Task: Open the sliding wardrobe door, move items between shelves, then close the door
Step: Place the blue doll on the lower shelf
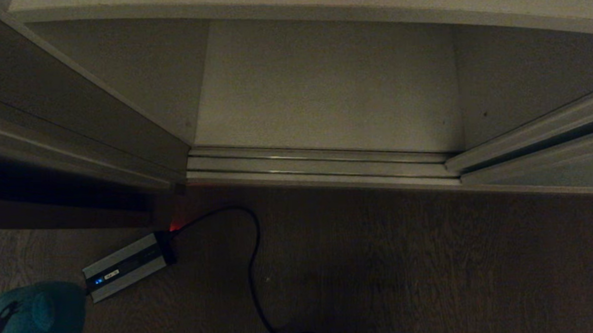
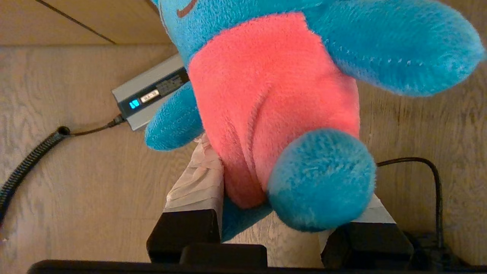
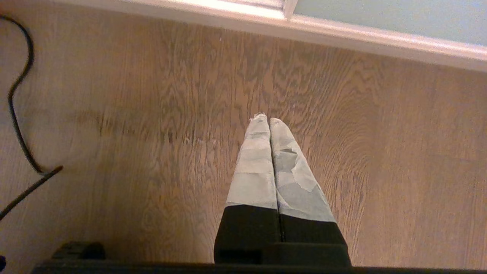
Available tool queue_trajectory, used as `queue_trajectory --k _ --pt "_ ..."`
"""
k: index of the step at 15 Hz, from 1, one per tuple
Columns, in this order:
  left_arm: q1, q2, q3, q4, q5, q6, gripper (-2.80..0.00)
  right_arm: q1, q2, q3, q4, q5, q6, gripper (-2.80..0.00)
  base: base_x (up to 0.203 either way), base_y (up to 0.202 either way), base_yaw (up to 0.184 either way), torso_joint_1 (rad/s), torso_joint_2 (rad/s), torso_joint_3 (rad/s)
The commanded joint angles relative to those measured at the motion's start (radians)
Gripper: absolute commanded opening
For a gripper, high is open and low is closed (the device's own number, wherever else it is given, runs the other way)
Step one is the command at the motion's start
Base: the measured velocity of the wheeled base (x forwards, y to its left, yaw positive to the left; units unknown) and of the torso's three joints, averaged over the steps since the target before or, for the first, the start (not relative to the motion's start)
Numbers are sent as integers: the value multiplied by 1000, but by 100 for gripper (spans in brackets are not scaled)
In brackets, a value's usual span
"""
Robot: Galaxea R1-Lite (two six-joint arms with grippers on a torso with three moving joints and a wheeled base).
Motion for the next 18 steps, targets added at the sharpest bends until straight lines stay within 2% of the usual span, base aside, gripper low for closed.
queue_trajectory --k 1,4,7,9,12,14,18 --pt "0 2 1 -3 0 5 -280 0 -1 3 0 0 -2 -280 0 0 0 2 3 -88" --pt "0 5 -13 -11 -20 97 -280 0 -1 5 0 0 0 -280 0 0 0 4 0 -33" --pt "1 124 -138 1 -100 114 -280 0 -1 3 1 0 0 -280 0 0 0 0 0 0" --pt "0 341 -166 -43 -147 101 -280 0 -1 5 0 0 -2 -280 0 0 0 0 0 0" --pt "-4 728 -226 -196 -234 66 -280 0 -1 5 0 0 0 -280 0 0 0 0 0 0" --pt "-15 964 -314 -273 -290 49 -280 0 -1 5 0 0 0 -280 0 0 0 0 0 0" --pt "-52 1325 -518 -389 -339 33 -280 0 -1 5 0 0 0 -280 0 0 0 0 0 0"
